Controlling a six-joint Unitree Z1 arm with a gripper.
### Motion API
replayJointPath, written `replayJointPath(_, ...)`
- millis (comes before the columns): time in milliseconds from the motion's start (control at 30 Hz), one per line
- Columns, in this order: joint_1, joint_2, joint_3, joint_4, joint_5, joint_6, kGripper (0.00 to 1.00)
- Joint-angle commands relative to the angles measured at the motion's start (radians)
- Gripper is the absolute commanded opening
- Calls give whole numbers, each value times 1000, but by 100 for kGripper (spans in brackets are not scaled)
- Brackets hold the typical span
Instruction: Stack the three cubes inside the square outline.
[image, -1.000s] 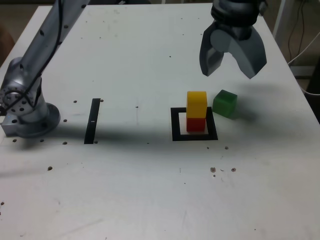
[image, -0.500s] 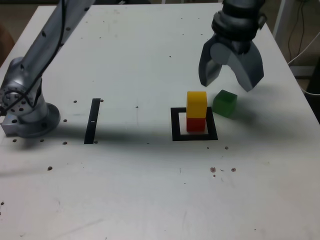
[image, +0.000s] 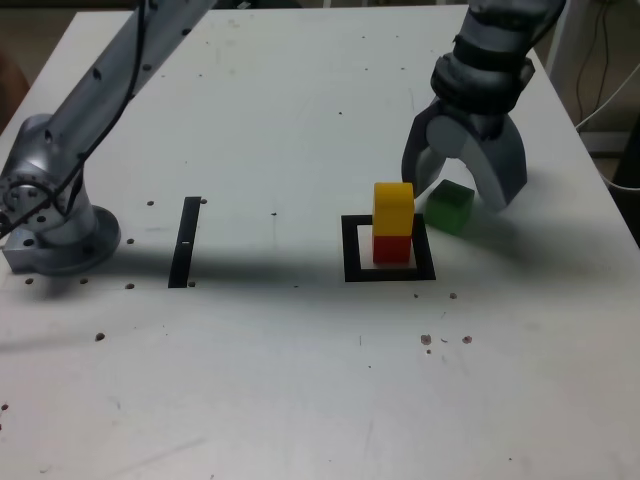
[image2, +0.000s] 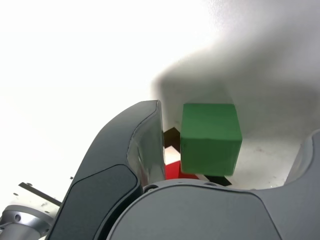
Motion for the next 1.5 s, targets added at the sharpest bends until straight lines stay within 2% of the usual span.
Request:
replayJointPath(0,-1,9,0,-3,-1,-4,92)
replayJointPath(167,-1,15,0,-4,2,-17,81)
replayJointPath(433,-1,22,1,-17,12,-36,47)
replayJointPath(533,-2,22,1,-21,10,-35,40)
replayJointPath(1467,-2,15,9,-16,13,-35,40)
